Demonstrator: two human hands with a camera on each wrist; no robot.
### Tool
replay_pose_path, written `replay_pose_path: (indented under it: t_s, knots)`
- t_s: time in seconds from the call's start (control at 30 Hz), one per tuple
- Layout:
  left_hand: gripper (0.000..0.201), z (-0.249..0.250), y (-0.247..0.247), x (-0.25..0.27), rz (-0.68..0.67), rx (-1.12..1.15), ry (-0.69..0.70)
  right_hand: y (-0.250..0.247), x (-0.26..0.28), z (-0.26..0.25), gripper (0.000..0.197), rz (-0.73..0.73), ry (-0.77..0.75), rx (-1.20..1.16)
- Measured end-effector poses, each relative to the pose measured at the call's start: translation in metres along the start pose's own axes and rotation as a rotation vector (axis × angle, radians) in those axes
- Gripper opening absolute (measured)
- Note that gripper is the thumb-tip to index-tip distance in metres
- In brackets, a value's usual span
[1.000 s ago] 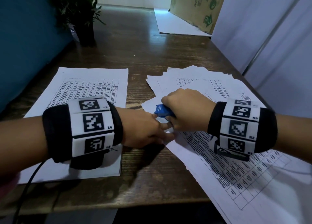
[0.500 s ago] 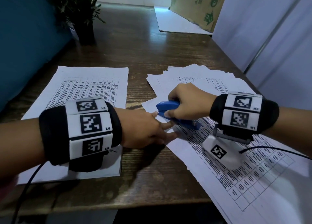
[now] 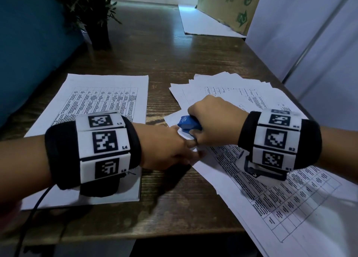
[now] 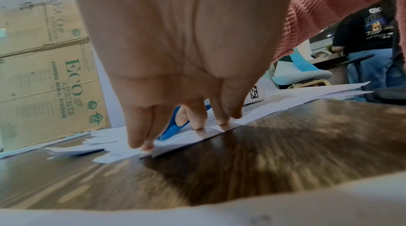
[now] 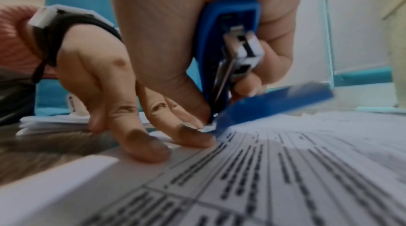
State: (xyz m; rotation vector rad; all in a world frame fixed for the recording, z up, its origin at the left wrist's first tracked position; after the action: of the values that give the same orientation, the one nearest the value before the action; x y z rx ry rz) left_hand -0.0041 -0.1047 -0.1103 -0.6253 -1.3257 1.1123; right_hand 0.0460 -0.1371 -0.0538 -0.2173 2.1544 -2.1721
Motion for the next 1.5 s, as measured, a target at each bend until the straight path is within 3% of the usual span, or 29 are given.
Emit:
replay_pose_path:
  t_s: [0.1,0.2,0.47,0.67,0.73,0.93,1.07,1.13,1.23,1.33,1.5]
  knots:
    - [0.05,-0.001,0.0,0.001,-0.007,0.017,0.001,-0.002,0.005,-0.01,0.037,0.048,-0.045,0.114]
    - [0.06,0.002,-0.003,0.001,0.006,0.031,0.013,-0.003,0.007,-0.017,0.025,0.097,-0.09,0.178]
    - [0.061,0.002,-0.004,0.001,0.015,0.051,0.008,0.0,0.01,-0.018,0.019,0.14,-0.18,0.214]
    - [0.047,0.001,0.004,0.0,-0.098,-0.04,-0.047,0.001,-0.005,0.033,0.023,-0.106,0.007,-0.156]
    - [0.048,-0.001,0.005,0.0,-0.092,-0.022,-0.053,0.0,-0.005,0.052,0.025,-0.13,0.046,-0.163]
    - [0.048,-0.002,0.008,0.002,-0.091,0.005,-0.078,-0.014,-0.004,0.107,0.022,0.011,0.204,-0.014]
    - [0.048,0.002,0.005,0.002,-0.099,-0.003,-0.086,-0.002,-0.002,0.118,0.033,-0.057,0.275,0.072]
    - [0.048,0.001,0.004,0.002,-0.092,0.006,-0.086,-0.007,-0.002,0.102,0.036,0.004,0.206,0.136]
    - [0.048,0.002,0.003,0.002,-0.079,0.01,-0.068,-0.018,0.0,0.051,0.031,0.11,-0.034,0.135]
    - [0.047,0.003,0.002,0.003,-0.087,0.018,-0.082,-0.012,-0.003,0.01,0.023,0.043,-0.171,0.055]
    - [0.046,0.006,-0.002,0.004,-0.06,-0.001,-0.071,0.006,-0.009,-0.022,0.018,-0.028,-0.288,0.141]
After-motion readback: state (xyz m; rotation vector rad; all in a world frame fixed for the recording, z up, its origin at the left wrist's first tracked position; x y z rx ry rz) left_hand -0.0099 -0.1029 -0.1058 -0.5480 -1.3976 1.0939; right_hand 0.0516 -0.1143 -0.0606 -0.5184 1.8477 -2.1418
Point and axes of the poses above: each hand's wrist, its own x-axis away from the middle knuckle, its own y-axis out of the palm, z = x × y, the point moved 10 cm from there along -x, towards the middle knuckle, and after that the axes turned 14 degrees about y, right-handed, at the moved point
